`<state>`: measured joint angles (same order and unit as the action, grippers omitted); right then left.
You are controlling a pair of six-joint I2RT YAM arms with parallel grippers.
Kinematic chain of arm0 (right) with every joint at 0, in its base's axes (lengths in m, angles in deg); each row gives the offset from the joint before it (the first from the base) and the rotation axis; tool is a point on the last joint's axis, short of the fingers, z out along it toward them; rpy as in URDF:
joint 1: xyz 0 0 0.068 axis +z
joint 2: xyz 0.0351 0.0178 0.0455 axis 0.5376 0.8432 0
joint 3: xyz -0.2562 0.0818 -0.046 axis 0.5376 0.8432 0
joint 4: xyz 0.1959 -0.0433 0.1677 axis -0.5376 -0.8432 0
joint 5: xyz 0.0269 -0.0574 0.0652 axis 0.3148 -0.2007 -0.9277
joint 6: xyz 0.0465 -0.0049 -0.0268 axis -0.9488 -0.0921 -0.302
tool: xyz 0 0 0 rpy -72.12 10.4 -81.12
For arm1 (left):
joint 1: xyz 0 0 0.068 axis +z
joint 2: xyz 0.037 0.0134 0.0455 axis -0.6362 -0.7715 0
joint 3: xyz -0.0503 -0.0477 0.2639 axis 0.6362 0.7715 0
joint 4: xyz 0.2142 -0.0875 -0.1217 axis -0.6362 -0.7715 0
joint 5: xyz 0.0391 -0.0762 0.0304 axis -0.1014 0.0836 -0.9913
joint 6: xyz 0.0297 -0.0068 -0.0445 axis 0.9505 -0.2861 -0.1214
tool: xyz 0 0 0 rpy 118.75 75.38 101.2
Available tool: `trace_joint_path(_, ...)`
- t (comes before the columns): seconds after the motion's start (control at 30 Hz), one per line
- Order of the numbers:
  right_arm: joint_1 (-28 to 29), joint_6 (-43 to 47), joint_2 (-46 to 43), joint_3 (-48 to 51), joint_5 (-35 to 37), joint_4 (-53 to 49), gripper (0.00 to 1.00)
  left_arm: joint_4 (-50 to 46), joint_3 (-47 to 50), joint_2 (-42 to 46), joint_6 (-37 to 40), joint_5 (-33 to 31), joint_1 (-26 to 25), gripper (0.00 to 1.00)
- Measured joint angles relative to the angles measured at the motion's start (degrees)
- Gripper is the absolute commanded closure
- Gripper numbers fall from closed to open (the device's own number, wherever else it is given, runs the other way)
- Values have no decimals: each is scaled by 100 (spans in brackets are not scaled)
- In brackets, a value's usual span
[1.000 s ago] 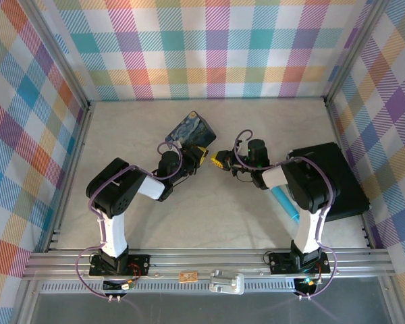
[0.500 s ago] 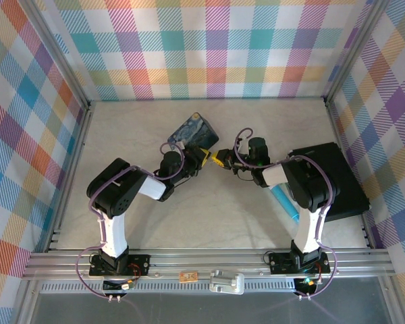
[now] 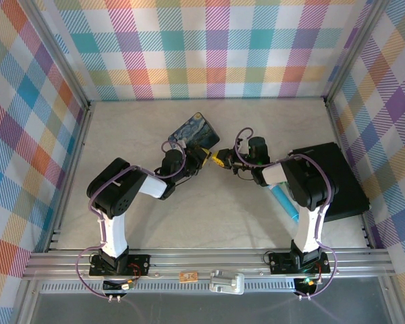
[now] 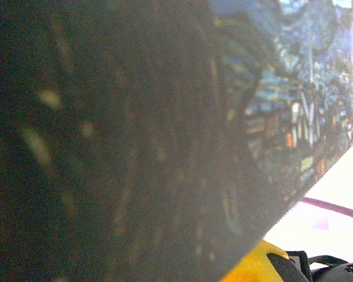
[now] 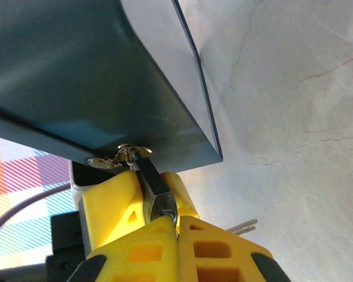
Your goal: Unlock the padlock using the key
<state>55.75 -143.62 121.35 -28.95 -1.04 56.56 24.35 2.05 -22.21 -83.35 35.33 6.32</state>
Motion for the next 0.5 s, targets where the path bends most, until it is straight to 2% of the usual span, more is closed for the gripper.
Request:
trace_joint_path(0.13,-33,-1403,232,232,20,1110,100,407,-20,-129,299,9,0,100)
trace_joint_path(0.27,-13,-2857,293,472,205,1803,100,848,-15,-269,782,87,0,100)
trace_joint_path(0.5,280,-3816,22,623,1263,1939,100,1652,-83,-581,1241,-74,0,100)
